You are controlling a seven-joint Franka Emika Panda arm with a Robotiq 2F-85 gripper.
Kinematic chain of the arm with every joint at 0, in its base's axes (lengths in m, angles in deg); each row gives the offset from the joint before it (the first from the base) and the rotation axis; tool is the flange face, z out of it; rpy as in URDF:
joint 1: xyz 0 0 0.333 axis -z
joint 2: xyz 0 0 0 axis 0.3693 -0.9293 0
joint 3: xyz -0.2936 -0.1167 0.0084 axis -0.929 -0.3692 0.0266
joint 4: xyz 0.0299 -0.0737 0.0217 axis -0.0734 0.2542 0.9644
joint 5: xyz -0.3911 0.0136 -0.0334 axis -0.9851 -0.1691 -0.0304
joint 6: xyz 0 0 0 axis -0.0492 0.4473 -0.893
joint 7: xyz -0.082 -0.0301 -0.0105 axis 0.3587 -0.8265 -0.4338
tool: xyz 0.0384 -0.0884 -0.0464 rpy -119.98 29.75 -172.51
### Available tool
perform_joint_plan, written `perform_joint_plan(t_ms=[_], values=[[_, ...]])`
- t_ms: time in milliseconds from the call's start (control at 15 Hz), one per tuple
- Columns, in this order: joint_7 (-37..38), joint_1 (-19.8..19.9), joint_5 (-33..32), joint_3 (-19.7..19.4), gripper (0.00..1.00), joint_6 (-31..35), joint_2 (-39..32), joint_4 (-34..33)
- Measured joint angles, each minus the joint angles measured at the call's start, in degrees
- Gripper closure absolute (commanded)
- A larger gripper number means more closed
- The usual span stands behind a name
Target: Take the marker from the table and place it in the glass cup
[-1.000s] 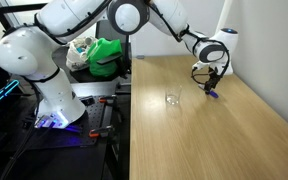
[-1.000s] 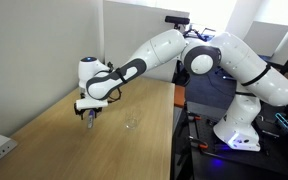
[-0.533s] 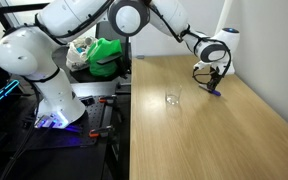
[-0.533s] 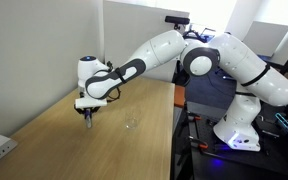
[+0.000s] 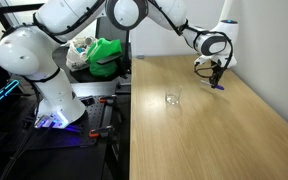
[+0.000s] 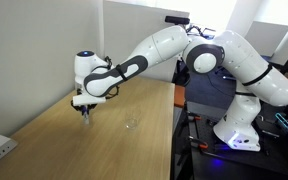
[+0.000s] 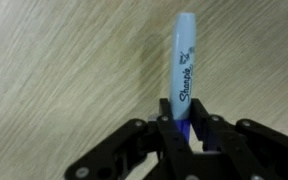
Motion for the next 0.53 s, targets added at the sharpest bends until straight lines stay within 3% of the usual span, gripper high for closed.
perform_joint_plan(t_ms=[533], values=[[0.16, -2.44, -2.77, -1.87, 0.94, 3.23, 9.83, 9.82]])
